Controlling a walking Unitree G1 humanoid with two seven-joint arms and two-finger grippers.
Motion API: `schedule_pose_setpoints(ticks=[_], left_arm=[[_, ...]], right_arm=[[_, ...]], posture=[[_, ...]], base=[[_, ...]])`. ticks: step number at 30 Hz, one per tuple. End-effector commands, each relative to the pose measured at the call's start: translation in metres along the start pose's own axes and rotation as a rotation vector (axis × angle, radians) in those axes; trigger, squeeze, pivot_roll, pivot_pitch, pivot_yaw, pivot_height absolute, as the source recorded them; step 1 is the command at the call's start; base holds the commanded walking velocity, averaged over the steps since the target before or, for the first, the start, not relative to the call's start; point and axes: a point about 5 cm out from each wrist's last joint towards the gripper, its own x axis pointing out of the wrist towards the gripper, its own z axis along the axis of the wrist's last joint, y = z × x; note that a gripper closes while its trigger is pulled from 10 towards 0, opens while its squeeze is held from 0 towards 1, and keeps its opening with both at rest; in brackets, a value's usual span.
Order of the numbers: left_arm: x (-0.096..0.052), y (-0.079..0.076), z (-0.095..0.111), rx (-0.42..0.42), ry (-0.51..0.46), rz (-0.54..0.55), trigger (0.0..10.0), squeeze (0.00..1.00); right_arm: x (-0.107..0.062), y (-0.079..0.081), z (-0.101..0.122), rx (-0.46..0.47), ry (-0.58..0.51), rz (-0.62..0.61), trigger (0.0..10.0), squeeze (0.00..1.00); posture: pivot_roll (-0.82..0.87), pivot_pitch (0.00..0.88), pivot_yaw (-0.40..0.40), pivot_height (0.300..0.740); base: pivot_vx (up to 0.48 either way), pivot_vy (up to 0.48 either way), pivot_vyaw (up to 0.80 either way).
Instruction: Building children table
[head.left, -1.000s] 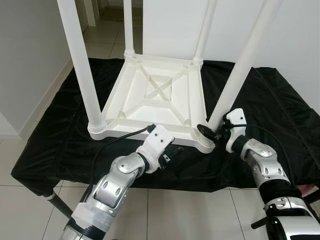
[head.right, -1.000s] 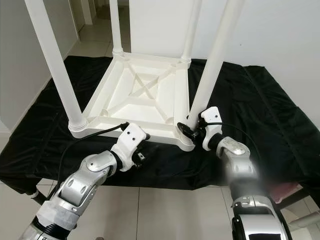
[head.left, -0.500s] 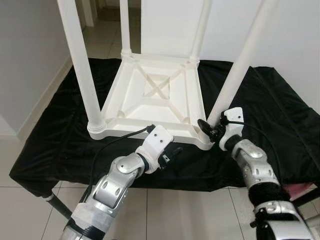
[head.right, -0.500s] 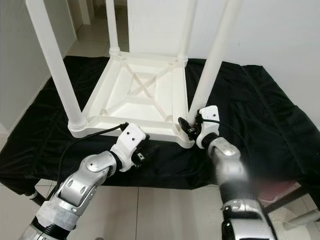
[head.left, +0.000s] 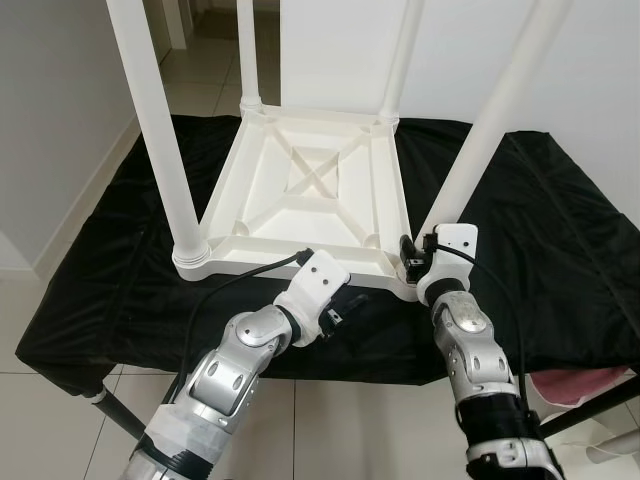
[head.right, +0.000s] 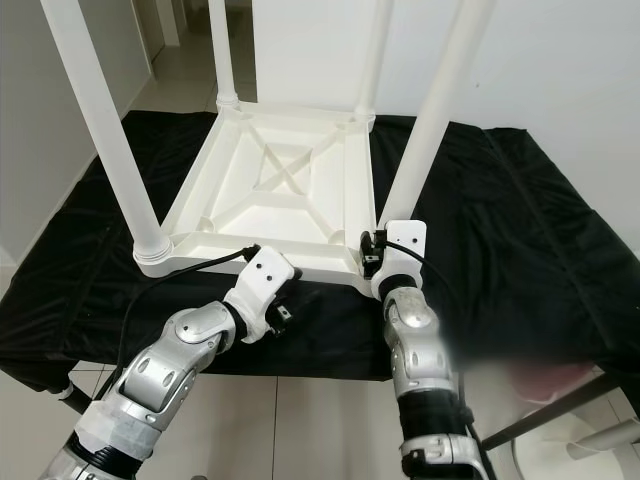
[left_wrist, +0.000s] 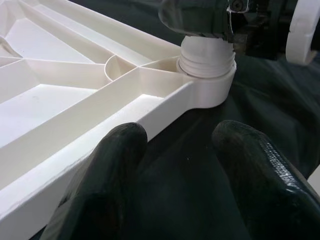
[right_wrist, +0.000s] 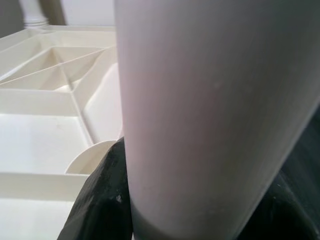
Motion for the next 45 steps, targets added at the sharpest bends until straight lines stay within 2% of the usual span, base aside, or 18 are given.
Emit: schedule_pose_setpoints(ticks=[1,6,12,13,17,19,22,23,25,28,29,30,33,36,38,39,41,45], left_arm=[[0.002,-0.003,0.000,0.005,-0.001,-0.027,10.0,0.00],[0.002,-0.003,0.000,0.000,-0.003,-0.021,10.0,0.00],[0.003,-0.002,0.001,0.000,-0.005,-0.017,10.0,0.00],[0.003,-0.003,0.001,0.001,-0.006,-0.017,10.0,0.00],[0.003,-0.003,0.000,0.002,-0.006,-0.016,10.0,0.00],[0.003,-0.003,0.000,0.003,-0.007,-0.017,10.0,0.00],[0.003,-0.003,0.001,0.003,-0.008,-0.018,10.0,0.00],[0.003,-0.003,0.000,0.004,-0.007,-0.018,10.0,0.00],[0.003,-0.003,0.000,0.005,-0.006,-0.019,10.0,0.00],[0.003,-0.003,0.000,0.006,-0.006,-0.020,10.0,0.00],[0.003,-0.003,0.000,0.006,-0.005,-0.022,10.0,0.00],[0.003,-0.003,0.000,0.006,-0.005,-0.022,10.0,0.00],[0.004,-0.004,0.000,0.009,-0.005,-0.030,10.0,0.00],[0.004,-0.004,0.000,0.010,-0.006,-0.031,10.0,0.00],[0.004,-0.005,0.000,0.010,-0.006,-0.032,10.0,0.00],[0.004,-0.005,0.000,0.010,-0.006,-0.032,10.0,0.00],[0.003,-0.004,0.000,0.010,-0.006,-0.030,10.0,0.00],[0.003,-0.003,-0.001,0.010,-0.004,-0.028,10.0,0.00]], right_arm=[[-0.007,-0.003,-0.018,-0.015,0.094,-0.056,10.0,0.00],[-0.010,0.008,-0.014,0.025,0.107,-0.099,10.0,0.00],[-0.010,0.005,-0.011,0.036,0.097,-0.102,10.0,0.00],[-0.010,0.003,-0.009,0.037,0.091,-0.104,10.0,1.00],[-0.010,-0.002,-0.005,0.034,0.070,-0.098,10.0,1.00],[-0.008,-0.013,-0.004,0.048,0.065,-0.084,10.0,1.00],[-0.008,-0.018,-0.005,0.054,0.071,-0.083,10.0,1.00],[-0.008,-0.020,-0.005,0.060,0.069,-0.067,10.0,1.00],[-0.008,-0.019,-0.001,0.089,0.043,0.049,10.0,1.00],[-0.008,-0.018,0.000,0.100,0.035,0.089,10.0,1.00],[-0.007,-0.019,0.003,0.097,0.030,0.166,10.0,0.00],[-0.007,-0.019,0.003,0.097,0.030,0.166,10.0,0.00],[-0.004,-0.024,0.010,0.056,0.015,0.332,10.0,0.00],[-0.003,-0.025,0.011,0.049,0.012,0.357,10.0,0.00],[0.000,-0.037,0.013,-0.018,0.010,0.494,10.0,0.00],[0.000,-0.037,0.013,-0.018,0.010,0.494,10.0,0.00],[0.003,-0.051,0.015,-0.072,0.025,0.593,10.0,0.00],[0.006,-0.058,0.015,-0.125,0.041,0.637,10.0,0.00]], posture=[[-0.03,0.043,-0.028,0.740],[-0.02,0.039,-0.038,0.740],[-0.02,0.033,-0.045,0.740],[-0.03,0.030,-0.046,0.740],[-0.03,0.029,-0.047,0.740],[-0.03,0.027,-0.048,0.740],[-0.03,0.027,-0.048,0.740],[-0.03,0.019,-0.047,0.740],[-0.03,0.016,-0.046,0.740],[-0.03,0.016,-0.046,0.740],[-0.03,0.015,-0.040,0.740],[-0.03,0.015,-0.040,0.740],[-0.03,0.015,-0.038,0.740],[-0.03,0.015,-0.038,0.740],[-0.03,0.015,-0.035,0.740],[-0.03,0.015,-0.035,0.740],[-0.03,0.015,-0.035,0.740],[-0.03,0.015,-0.035,0.740]], base=[[0.000,0.000,0.00],[0.000,0.000,0.00],[0.000,0.000,0.00],[0.000,0.000,0.00],[0.000,0.000,0.00],[0.000,0.000,0.00],[0.000,0.000,0.00],[0.000,0.000,0.00],[0.000,0.000,0.00],[0.000,0.000,0.00],[0.000,0.000,0.00],[0.000,0.000,0.00],[0.000,0.000,0.00],[0.000,0.000,0.00],[0.000,0.000,0.00],[0.000,0.000,0.00],[0.000,0.000,0.00],[0.000,0.000,0.00]])
